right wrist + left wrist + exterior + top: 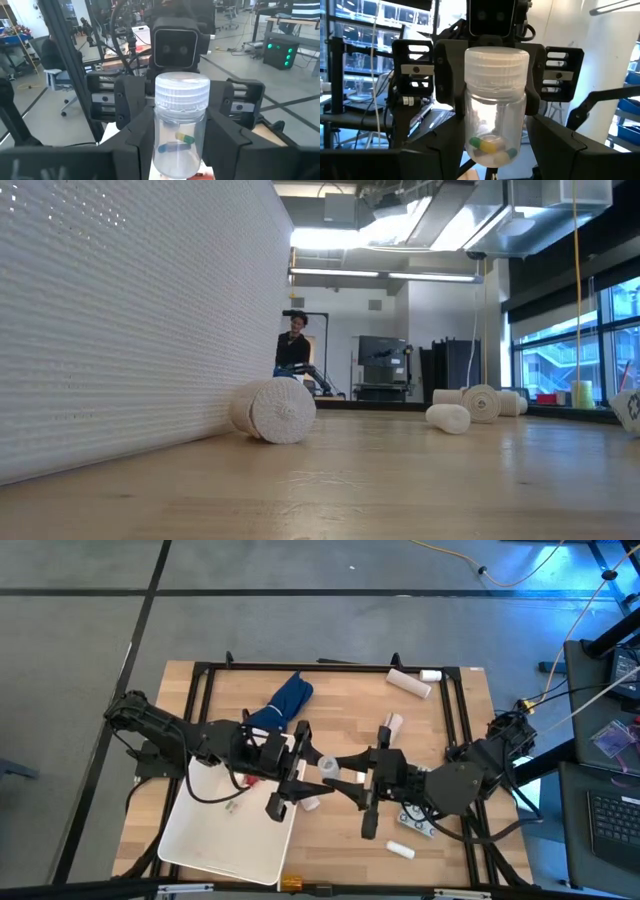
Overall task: Pick & place medical supplies in basket/bin
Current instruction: Put the transparent medicine bottle into the white bin
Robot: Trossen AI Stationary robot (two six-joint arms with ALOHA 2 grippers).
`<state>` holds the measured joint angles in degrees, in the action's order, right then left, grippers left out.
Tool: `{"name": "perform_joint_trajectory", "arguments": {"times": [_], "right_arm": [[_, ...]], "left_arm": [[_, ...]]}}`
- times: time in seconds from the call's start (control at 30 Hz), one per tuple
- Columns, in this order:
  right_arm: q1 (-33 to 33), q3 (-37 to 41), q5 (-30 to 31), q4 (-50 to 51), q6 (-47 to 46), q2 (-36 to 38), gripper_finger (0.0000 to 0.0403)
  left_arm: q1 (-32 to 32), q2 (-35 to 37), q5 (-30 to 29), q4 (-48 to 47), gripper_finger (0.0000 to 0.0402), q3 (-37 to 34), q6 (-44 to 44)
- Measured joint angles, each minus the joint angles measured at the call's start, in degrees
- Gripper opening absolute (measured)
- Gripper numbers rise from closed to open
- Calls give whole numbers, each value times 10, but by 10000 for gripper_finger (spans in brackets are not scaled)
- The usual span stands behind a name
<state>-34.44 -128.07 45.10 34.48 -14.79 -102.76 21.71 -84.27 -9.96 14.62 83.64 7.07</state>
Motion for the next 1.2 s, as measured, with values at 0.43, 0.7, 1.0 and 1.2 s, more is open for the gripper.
{"name": "perform_joint_trajectory", "arguments": {"times": [0.43,0.7,1.0,1.2], "right_arm": [[0,0,-4,6,3,0,160],[1,0,-18,20,46,6,230],[-4,1,-19,152,-11,66,330],[-14,1,-30,385,-170,94,337]], "left_arm": [[0,0,-15,2,142,0,-19],[1,0,-30,-3,143,0,-19],[0,9,-98,-69,143,0,22],[5,45,-186,-283,143,1,188]]}}
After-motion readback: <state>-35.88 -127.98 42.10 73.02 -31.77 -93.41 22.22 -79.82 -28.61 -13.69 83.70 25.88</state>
